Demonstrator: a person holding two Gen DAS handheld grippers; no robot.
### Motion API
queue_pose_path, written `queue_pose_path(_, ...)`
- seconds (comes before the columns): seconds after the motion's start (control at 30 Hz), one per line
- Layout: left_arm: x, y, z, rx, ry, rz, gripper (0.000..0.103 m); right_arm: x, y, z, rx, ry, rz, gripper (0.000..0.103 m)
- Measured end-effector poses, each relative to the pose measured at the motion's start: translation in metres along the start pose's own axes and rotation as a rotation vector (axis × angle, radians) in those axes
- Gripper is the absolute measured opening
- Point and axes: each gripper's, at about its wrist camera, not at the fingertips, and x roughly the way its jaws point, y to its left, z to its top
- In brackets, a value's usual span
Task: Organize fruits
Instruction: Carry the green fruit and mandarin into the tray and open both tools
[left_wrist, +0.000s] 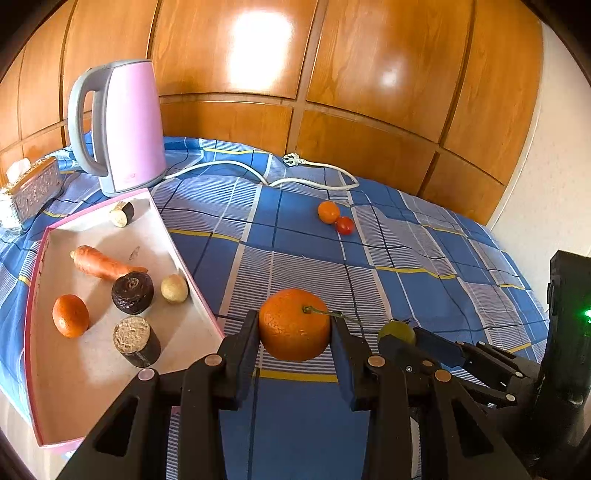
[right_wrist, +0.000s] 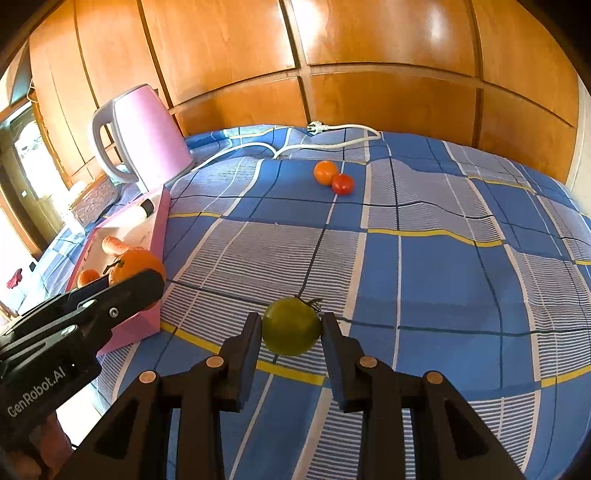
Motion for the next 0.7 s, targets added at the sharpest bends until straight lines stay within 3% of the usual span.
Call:
queue_pose_path(0.4,-0.01,0.016,0.004,-0.033,-0.029,0.024,0.037,0.005,0.004,0.0,0.005,0.006,0.048,0.033)
queue_pose_path(0.7,-0.033,0.067,0.013,-0.134,-0.078,0.099,0.037,0.007,0.032,0.018,-0.033,0.0,0.143,0.033)
